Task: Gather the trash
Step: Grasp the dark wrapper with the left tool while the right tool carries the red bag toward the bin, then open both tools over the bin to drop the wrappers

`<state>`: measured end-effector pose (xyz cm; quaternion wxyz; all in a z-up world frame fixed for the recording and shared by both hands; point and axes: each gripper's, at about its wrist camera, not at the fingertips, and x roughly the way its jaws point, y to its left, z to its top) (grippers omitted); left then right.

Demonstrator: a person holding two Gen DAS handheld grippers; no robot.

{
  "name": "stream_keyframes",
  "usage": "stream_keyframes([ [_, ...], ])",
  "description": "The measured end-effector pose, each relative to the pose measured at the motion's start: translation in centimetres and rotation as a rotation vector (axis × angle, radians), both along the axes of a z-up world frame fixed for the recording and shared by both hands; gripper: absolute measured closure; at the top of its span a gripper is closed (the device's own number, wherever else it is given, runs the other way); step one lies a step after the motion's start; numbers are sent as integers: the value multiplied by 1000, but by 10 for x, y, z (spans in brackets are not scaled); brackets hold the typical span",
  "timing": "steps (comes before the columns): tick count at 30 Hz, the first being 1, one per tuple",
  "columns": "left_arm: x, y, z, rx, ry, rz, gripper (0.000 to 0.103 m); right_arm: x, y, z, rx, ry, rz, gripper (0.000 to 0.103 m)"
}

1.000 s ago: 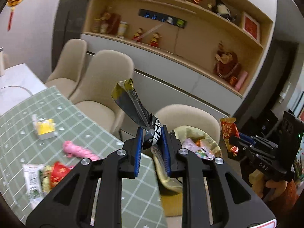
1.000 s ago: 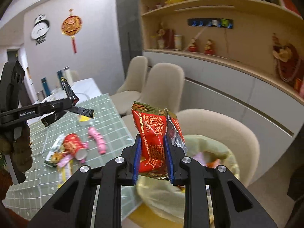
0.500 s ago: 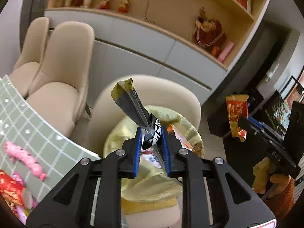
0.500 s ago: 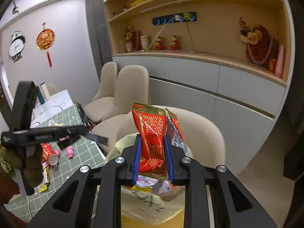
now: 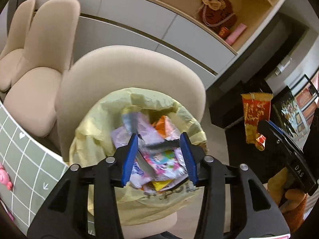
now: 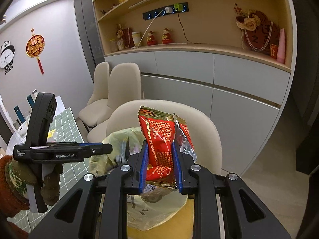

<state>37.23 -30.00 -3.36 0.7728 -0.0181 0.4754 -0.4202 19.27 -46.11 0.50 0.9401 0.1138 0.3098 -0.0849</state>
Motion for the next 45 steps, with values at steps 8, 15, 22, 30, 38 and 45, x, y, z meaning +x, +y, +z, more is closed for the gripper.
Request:
stream_keyframes([
  [8,-11,61,30,65,-164,149,59,40,16,-17,75,31,113,80],
  [15,-29,135,49,104,-236,312,55,90,50,-48,66,136,224,80],
  [22,-43,207,46,129,-199,469,55,115,66,-69,18,211,234,79],
  [30,-66,279,37,150,-141,599,55,109,73,-81,17,233,193,57],
  [38,-89,336,25,160,-108,670,55,70,96,-58,10,169,151,56],
  [45,-100,381,21,153,-130,683,55,32,138,-28,13,79,150,56],
])
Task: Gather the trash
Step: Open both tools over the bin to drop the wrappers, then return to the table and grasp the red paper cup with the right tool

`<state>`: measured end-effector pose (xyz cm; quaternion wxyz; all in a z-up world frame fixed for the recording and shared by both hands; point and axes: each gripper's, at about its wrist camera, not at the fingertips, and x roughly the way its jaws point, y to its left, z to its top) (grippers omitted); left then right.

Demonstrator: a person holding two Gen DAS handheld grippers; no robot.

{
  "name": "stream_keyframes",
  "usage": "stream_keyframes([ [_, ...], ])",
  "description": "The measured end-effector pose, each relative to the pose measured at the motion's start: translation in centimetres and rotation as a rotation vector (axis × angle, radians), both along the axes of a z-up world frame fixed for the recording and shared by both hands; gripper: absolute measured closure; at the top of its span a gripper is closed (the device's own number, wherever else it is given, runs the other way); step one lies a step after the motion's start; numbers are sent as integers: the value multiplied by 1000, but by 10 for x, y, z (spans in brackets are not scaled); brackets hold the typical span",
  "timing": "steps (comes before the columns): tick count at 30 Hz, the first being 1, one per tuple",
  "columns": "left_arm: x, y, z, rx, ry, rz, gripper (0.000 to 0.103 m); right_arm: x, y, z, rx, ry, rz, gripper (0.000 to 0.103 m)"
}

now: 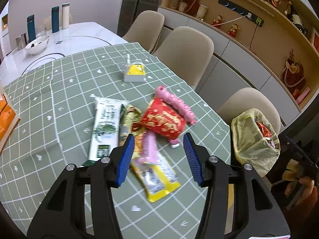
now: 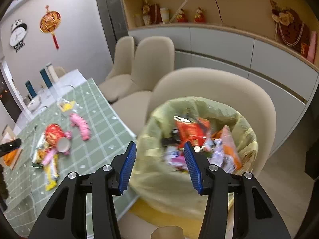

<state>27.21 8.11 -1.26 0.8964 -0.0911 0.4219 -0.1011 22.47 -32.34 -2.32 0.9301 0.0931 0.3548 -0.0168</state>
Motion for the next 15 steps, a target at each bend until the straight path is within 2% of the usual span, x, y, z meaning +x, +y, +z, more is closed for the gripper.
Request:
stream_keyframes([
  [5,-8,35,-7,4,-13,15,54,-19,45,13,10,-75,46,55],
  [9,-15,68,-14,2,-6,52,54,-16,80,14,17,-59,99,55],
  [15,-20,117,-23,-16,0,145,53,3,139,13,-27,-20,228,55],
])
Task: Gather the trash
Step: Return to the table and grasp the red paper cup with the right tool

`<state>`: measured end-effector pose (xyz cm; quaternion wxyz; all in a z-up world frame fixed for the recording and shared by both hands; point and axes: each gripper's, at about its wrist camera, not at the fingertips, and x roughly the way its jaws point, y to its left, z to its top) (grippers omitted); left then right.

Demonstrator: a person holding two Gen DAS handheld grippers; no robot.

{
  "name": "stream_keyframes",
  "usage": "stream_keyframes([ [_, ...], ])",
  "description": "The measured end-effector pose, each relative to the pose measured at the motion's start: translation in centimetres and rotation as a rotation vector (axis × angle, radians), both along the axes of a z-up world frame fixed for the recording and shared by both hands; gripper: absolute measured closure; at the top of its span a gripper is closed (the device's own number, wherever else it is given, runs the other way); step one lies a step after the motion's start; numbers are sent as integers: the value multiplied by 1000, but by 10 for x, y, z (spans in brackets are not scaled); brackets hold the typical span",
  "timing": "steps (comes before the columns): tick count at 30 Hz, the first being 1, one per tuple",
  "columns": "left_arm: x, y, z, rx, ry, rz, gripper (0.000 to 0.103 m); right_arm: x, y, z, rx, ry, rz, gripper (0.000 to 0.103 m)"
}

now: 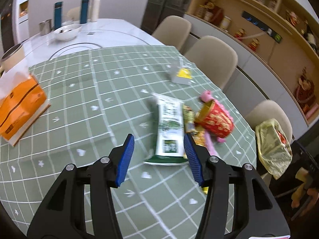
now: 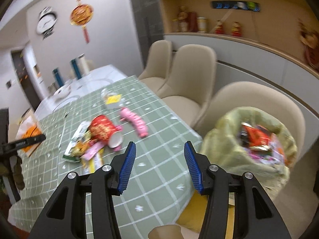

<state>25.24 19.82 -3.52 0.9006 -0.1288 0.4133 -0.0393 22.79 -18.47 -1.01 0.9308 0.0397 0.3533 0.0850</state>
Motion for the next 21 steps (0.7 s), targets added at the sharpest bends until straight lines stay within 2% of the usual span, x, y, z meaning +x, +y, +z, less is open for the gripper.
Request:
stream_keyframes([
  [7,-4,27,-20,-30,43,61,50,32,66,-36,-19,136,167,55],
  [12,0,33,-29,-26,65,66,50,39,107,-59,-92,167,235,55],
  [14,3,34,-31,-26,68,70,50,45,118,-64,-90,171,244,55],
  [17,4,36,-34,-26,71,77,50,62,126,-67,-20,192,280,55],
  [21,2,39,-39,-32,85,69,50,83,146,-54,-109,109,319,55],
])
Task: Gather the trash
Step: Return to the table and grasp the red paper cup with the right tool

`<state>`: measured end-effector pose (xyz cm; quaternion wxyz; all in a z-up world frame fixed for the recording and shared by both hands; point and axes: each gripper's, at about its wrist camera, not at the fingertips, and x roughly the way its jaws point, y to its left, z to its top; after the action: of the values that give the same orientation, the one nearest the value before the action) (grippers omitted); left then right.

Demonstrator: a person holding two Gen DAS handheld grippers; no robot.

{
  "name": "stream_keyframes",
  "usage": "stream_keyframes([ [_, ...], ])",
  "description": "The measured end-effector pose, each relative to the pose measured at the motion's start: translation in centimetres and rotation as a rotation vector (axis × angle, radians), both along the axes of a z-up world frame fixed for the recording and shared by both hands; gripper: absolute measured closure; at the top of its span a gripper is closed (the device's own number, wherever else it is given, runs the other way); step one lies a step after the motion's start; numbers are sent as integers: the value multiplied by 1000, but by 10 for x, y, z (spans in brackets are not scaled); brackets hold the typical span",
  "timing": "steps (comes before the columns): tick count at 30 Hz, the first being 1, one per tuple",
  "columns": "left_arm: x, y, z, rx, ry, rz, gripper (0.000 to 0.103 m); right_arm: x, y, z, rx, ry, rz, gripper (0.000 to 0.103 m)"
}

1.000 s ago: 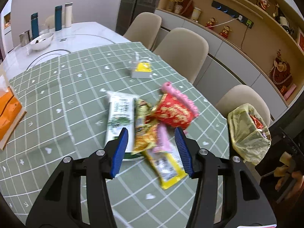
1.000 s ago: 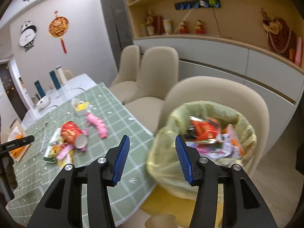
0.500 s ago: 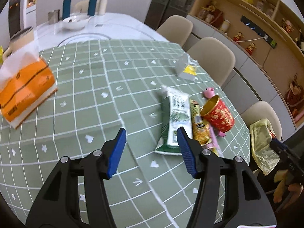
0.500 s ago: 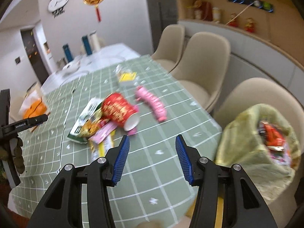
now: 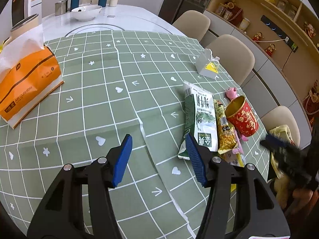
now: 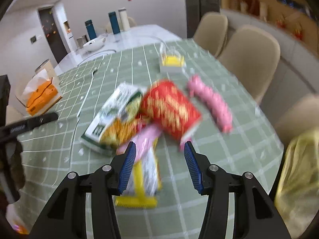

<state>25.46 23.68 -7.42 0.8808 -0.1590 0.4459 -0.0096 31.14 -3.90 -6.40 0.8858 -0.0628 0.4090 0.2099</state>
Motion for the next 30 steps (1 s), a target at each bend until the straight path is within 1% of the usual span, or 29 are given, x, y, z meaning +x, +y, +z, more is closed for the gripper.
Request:
stream_keyframes([
  [2,0,1,-2,2,6,-13,50,13,11,3,-54,-32,81,55],
  [3,0,1,-3,3,8,-15,50,22,17,1,-95,-38,135,55],
  [5,1,2,-5,0,16,-14,50,39,23,-6,-170,-48,200,55],
  [6,2,3,-6,-4,21,-10,50,43,24,-10,-188,-49,212,55],
  [8,3,4,-8,-12,26,-3,50,58,23,-21,-218,-23,221,55],
  [10,5,5,-10,-23,33,-2,50,62,18,-22,-198,-36,219,55],
  [14,10,0,-14,-26,47,-16,50,61,6,-22,-136,-7,195,55],
  [19,17,-18,-14,-33,48,-63,50,48,6,-26,-169,-36,214,55],
  [22,19,-29,-11,-33,42,-92,50,45,2,-25,-146,23,185,55],
  [25,20,-39,-9,-36,38,-118,50,33,-8,-24,-107,52,137,60],
  [26,20,-43,-8,-36,36,-128,50,28,-12,-23,-97,56,123,63],
  [27,20,-45,-7,-36,35,-133,50,21,-17,-21,-69,61,104,84],
  [28,20,-48,-7,-37,34,-142,50,14,-24,-18,-39,70,84,92],
  [30,21,-54,-6,-39,32,-161,50,3,-35,-14,-13,76,34,94],
])
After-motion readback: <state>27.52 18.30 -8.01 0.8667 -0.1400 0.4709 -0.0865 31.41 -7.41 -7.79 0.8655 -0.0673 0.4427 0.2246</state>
